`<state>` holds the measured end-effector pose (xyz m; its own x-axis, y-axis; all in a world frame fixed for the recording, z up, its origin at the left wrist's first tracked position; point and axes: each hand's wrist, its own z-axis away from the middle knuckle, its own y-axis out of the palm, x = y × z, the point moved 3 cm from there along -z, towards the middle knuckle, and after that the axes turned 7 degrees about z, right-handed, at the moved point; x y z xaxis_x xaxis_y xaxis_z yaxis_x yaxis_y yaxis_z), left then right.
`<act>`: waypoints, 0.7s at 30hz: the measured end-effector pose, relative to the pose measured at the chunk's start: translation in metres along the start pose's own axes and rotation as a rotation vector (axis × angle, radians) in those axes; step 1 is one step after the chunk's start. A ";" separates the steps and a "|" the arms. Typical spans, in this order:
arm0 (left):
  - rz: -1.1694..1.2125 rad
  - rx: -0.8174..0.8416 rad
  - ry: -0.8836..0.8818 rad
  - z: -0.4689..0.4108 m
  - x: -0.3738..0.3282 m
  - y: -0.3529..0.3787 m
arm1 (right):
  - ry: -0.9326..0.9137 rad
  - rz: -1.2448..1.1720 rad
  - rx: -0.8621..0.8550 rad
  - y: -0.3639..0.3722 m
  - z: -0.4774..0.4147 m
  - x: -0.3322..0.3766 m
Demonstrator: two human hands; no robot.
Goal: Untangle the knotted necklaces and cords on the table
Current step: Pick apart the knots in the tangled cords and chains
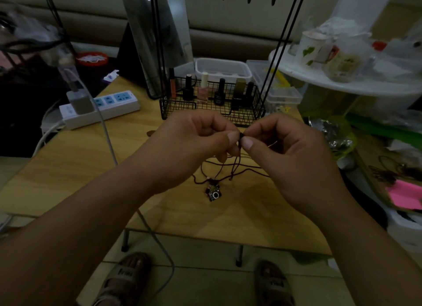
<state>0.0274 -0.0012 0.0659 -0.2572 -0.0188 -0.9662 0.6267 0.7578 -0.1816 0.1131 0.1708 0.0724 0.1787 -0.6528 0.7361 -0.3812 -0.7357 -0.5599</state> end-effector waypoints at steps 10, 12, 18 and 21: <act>0.041 -0.009 -0.027 -0.001 0.001 0.000 | -0.068 0.055 -0.026 0.002 0.000 0.003; 0.031 -0.009 -0.028 -0.001 0.002 0.000 | -0.075 0.071 -0.027 0.003 0.001 0.003; -0.032 0.000 -0.004 -0.001 0.002 -0.001 | -0.109 0.129 0.002 0.005 0.002 0.003; -0.047 -0.013 0.010 -0.001 0.001 0.000 | -0.114 0.145 0.017 0.007 0.001 0.000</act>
<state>0.0268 -0.0004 0.0646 -0.2938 -0.0484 -0.9546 0.6040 0.7646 -0.2247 0.1120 0.1656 0.0683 0.2250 -0.7680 0.5996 -0.3952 -0.6344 -0.6643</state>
